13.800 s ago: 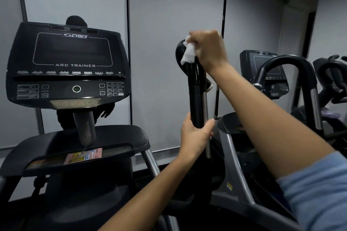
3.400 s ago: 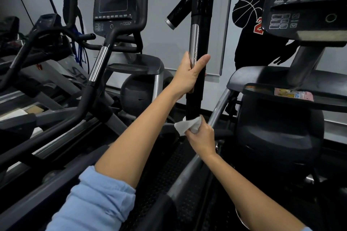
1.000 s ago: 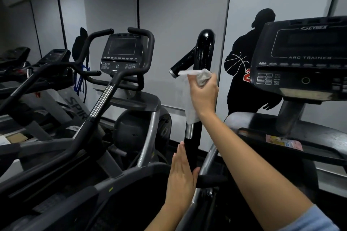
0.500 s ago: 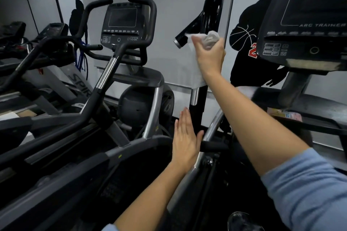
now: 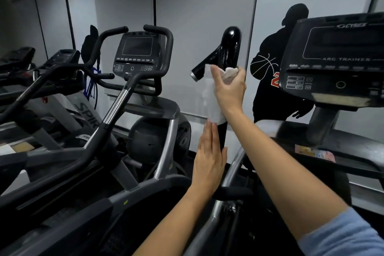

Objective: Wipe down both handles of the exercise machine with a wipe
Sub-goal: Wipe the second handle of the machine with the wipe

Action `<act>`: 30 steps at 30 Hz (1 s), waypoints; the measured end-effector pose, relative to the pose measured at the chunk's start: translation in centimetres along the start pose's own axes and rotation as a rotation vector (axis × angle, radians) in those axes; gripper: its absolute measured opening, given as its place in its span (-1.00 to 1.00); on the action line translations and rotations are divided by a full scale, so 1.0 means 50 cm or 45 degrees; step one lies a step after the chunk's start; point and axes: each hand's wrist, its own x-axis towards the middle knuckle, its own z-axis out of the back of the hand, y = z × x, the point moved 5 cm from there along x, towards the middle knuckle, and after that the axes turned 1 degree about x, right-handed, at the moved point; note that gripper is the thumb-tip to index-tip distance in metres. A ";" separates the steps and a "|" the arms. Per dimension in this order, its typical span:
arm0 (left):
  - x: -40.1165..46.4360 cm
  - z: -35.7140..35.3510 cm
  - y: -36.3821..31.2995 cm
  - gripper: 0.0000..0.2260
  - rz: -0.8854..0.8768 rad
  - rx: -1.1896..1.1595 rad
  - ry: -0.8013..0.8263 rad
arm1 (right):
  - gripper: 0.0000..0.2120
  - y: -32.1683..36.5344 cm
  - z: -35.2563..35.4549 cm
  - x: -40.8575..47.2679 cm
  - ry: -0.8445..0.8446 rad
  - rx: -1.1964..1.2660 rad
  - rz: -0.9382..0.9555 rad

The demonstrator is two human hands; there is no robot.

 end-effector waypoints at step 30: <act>0.106 0.006 -0.030 -0.45 0.066 -0.182 0.079 | -0.51 0.118 -0.012 0.092 -0.067 -0.120 0.085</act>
